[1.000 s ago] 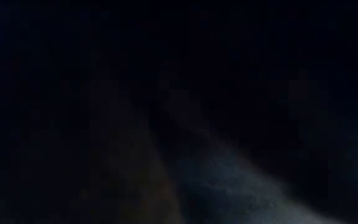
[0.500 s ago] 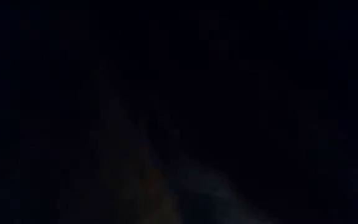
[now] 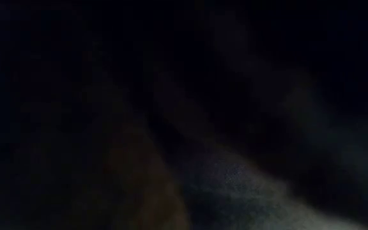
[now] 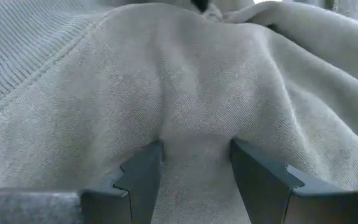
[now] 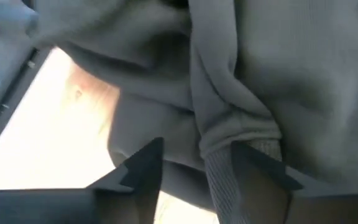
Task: Sort clothes
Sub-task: Put the black jacket into the laundry bin
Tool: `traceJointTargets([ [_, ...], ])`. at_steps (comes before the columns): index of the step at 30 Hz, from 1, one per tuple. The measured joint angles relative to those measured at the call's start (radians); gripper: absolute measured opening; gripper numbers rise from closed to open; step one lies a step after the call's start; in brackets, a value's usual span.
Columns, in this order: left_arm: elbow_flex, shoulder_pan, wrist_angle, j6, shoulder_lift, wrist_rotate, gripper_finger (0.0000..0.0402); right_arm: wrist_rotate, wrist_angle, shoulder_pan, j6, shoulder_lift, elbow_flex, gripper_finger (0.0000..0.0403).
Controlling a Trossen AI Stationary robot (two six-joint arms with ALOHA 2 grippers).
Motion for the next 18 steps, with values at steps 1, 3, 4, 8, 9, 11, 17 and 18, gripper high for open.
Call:
traceJointTargets([
  [1,0.000,0.000,-0.003,0.000,0.000,0.000,0.0200,0.000,0.002,0.001,-0.011,0.000,0.005,0.0186],
  [3,0.000,0.000,-0.006,0.003,0.000,0.000,0.0200,-0.002,0.002,0.004,-0.019,-0.001,0.007,0.0206],
  [4,0.000,0.000,-0.006,0.009,0.001,0.000,0.0200,-0.003,0.003,0.007,-0.019,0.001,0.007,0.0215],
  [8,0.000,0.000,-0.005,0.010,0.001,0.000,0.0200,-0.003,0.026,0.010,-0.021,0.043,0.008,0.0241],
  [9,0.000,0.000,-0.005,0.010,0.001,-0.001,0.0200,-0.005,0.028,0.010,-0.021,0.060,0.007,0.0246],
  [11,0.000,0.000,-0.005,0.010,0.001,-0.001,0.0200,-0.016,0.047,0.010,-0.020,0.089,0.007,0.0255],
  [17,-0.001,0.000,-0.008,0.011,0.001,-0.002,0.0200,0.010,0.085,-0.005,0.021,0.173,0.013,0.0269],
  [18,-0.001,0.000,-0.009,0.011,0.001,-0.001,0.0200,0.020,0.084,-0.007,0.037,0.185,0.014,0.0268],
])
